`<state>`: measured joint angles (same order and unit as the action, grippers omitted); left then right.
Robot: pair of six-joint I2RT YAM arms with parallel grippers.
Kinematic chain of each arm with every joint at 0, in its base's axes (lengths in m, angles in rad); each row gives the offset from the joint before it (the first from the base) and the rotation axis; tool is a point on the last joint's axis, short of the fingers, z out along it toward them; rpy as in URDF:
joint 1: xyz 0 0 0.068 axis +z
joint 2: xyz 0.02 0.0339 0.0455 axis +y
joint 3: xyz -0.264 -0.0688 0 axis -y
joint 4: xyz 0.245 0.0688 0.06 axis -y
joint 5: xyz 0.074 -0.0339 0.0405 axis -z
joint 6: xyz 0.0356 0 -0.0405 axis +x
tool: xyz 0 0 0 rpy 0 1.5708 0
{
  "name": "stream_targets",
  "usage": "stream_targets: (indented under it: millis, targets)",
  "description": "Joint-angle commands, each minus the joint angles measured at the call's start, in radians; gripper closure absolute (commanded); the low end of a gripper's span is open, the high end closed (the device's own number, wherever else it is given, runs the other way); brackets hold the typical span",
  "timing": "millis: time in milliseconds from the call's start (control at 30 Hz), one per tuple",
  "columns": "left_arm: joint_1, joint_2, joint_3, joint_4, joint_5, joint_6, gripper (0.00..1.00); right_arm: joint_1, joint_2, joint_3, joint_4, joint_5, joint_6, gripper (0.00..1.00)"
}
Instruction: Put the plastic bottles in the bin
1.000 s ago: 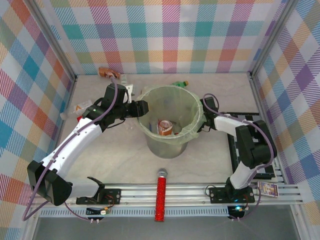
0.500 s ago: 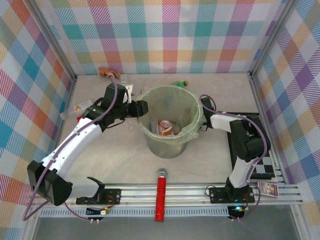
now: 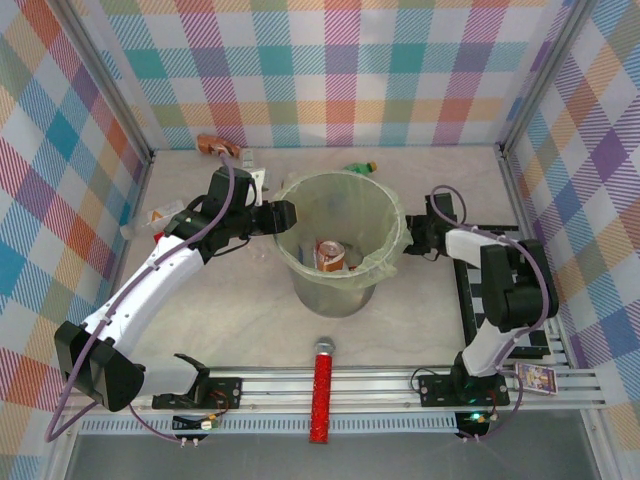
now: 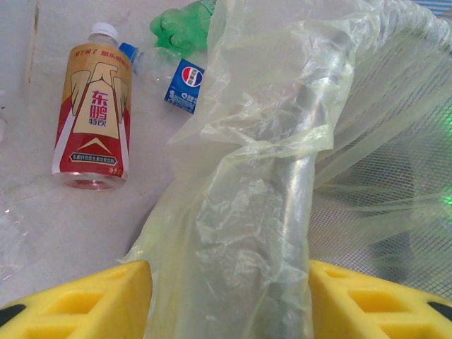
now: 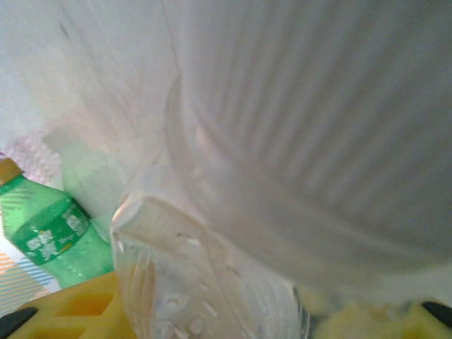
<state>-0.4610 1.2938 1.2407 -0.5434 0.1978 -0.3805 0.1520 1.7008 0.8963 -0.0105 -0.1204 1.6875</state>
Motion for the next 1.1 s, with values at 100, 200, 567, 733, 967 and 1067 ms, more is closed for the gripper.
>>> stream_targets:
  millis: [100, 200, 567, 733, 967, 1067]
  targets:
    - [0.014, 0.008, -0.023, -0.035, -0.02, 0.008, 0.44, -0.05, -0.141, -0.011, -0.111, 0.001, -0.155, 0.49]
    - [0.013, 0.01, -0.023, -0.035, -0.019, 0.008, 0.44, -0.094, -0.216, -0.008, -0.184, -0.002, -0.254, 0.49]
    - [0.013, 0.02, -0.012, -0.026, 0.013, 0.015, 0.44, -0.248, -0.499, 0.246, -0.571, -0.01, -0.743, 0.49]
    - [0.008, 0.028, 0.01, -0.06, -0.023, 0.037, 0.44, -0.249, -0.544, 0.453, -0.718, -0.072, -0.916, 0.5]
    - [0.001, 0.035, 0.015, -0.067, -0.03, 0.048, 0.44, -0.166, -0.517, 0.715, -0.859, -0.186, -1.078, 0.64]
    - [-0.008, 0.037, 0.016, -0.059, -0.031, 0.041, 0.44, -0.068, -0.484, 0.777, -0.869, -0.183, -1.103, 0.63]
